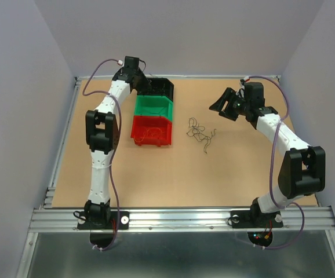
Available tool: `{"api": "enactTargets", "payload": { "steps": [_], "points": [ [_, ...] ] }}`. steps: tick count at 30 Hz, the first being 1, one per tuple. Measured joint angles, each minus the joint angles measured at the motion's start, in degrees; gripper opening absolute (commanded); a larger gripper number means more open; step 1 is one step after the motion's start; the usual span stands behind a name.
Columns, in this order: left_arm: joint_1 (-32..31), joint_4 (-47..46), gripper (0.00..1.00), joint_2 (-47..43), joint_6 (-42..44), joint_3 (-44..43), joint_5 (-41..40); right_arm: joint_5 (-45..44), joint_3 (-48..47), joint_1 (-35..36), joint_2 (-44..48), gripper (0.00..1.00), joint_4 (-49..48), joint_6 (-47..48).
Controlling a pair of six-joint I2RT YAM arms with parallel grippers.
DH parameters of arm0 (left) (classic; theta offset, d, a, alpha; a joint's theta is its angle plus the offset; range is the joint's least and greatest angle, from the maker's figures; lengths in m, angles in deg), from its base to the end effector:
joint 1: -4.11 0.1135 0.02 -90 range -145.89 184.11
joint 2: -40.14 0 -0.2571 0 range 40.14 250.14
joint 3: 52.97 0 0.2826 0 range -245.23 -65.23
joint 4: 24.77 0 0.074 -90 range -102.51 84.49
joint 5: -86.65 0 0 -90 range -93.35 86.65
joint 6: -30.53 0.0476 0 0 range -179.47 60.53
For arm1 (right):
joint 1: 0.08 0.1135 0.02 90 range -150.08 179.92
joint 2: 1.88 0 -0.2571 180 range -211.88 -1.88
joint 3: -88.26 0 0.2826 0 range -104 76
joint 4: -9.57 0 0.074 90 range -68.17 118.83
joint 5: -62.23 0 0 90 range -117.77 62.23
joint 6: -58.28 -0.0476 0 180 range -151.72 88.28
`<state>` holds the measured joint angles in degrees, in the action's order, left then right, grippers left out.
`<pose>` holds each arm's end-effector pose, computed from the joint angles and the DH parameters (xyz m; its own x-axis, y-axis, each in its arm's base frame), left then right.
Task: Untangle the cables
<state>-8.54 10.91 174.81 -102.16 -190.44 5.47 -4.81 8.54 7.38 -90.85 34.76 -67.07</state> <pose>0.5689 -0.1352 0.2444 -0.6213 -0.5472 -0.5608 -0.1077 0.7686 -0.6306 0.3858 0.0692 0.2585 -0.7111 0.4442 -0.5450 -0.0333 0.7531 0.6571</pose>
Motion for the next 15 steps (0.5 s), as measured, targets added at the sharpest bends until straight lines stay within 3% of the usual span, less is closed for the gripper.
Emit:
{"api": "enactTargets", "payload": {
  "steps": [7,15],
  "points": [
    [-0.04,1.20,0.00,6.23,0.92,-5.11,-5.49,0.02,0.00,0.00,-0.42,0.68,0.09,0.00],
    [-0.68,1.66,0.00,7.74,8.83,-8.70,-13.46,0.22,0.00,0.00,-0.42,0.67,0.09,0.00]
  ]
}}
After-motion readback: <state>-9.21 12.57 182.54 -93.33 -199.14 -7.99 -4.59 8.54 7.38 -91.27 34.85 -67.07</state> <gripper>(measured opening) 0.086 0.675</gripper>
